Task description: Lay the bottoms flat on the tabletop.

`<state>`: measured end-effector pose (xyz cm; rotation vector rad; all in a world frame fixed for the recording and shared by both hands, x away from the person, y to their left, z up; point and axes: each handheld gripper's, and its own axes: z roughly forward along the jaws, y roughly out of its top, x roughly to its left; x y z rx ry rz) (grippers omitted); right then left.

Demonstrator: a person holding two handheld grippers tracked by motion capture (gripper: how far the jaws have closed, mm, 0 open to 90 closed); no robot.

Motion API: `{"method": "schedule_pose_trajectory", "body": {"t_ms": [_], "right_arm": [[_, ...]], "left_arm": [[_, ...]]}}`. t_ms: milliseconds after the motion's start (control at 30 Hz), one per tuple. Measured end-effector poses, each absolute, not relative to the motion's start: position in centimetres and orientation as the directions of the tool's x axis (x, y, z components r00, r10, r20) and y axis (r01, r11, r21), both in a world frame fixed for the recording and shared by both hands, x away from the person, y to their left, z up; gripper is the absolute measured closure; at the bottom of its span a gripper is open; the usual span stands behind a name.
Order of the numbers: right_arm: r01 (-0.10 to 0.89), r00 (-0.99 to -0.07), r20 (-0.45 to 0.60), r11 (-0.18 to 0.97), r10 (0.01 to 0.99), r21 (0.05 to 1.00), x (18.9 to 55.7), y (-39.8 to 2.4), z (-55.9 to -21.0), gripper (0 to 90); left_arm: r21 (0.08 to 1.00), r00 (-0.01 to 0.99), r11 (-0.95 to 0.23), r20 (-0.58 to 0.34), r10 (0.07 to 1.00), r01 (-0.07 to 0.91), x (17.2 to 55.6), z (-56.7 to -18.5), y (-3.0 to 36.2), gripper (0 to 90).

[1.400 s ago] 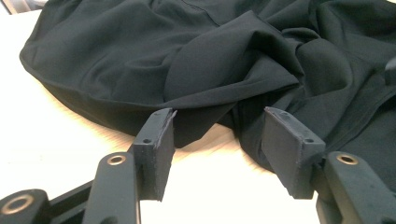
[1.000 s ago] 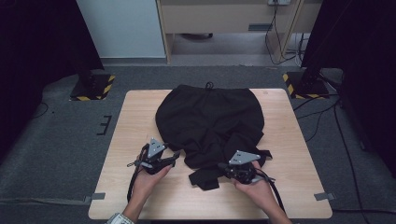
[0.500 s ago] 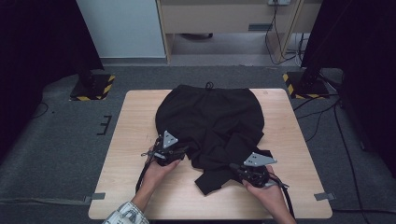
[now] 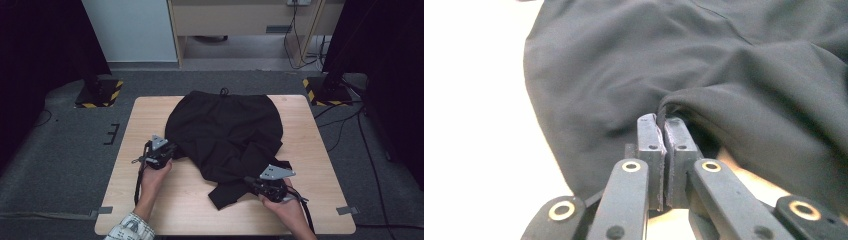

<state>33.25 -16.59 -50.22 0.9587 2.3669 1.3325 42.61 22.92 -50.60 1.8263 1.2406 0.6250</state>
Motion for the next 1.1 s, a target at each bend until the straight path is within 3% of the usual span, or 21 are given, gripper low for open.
{"method": "schedule_pose_trajectory", "body": {"t_ms": [200, 400, 600, 833, 900, 967, 1033, 1100], "right_arm": [[0.419, -0.760, 0.092, 0.377, 0.643, 0.826, 33.2, -16.3, -50.3, 84.8], [0.400, -0.763, 0.091, 0.356, 0.640, 0.844, 33.8, -16.1, -49.1, 53.4], [0.411, -0.742, 0.106, 0.325, 0.662, 0.852, 36.1, -15.8, -48.7, 46.6], [0.451, -0.744, 0.103, 0.383, 0.660, 0.806, 39.2, -13.3, -50.6, 36.2], [0.457, -0.752, 0.100, 0.406, 0.652, 0.791, 39.7, -12.5, -51.0, 42.3], [0.448, -0.767, 0.093, 0.425, 0.635, 0.787, 39.9, -12.1, -51.3, 67.5], [0.442, -0.787, 0.101, 0.442, 0.608, 0.781, 39.9, -11.7, -51.5, 82.8], [0.442, -0.798, 0.102, 0.461, 0.595, 0.770, 39.7, -11.1, -51.5, 88.1]], "left_arm": [[0.827, 0.339, -0.139, -0.066, 0.938, 0.545, 43.4, -51.4, 24.7, 84.5], [0.832, 0.391, -0.218, 0.002, 0.921, 0.510, 42.3, -51.1, 23.3, 62.2], [0.830, 0.377, -0.217, 0.009, 0.926, 0.513, 39.4, -51.2, 24.0, 55.1], [0.835, 0.356, -0.181, -0.018, 0.934, 0.520, 36.3, -51.0, 25.6, 48.9], [0.839, 0.360, -0.180, -0.020, 0.933, 0.513, 35.5, -50.9, 25.8, 46.8], [0.839, 0.362, -0.179, -0.024, 0.932, 0.514, 35.1, -50.9, 25.9, 45.6], [0.838, 0.368, -0.183, -0.023, 0.930, 0.514, 34.7, -50.9, 25.9, 45.2], [0.838, 0.377, -0.188, -0.023, 0.926, 0.512, 34.6, -50.9, 25.8, 45.1]]}}
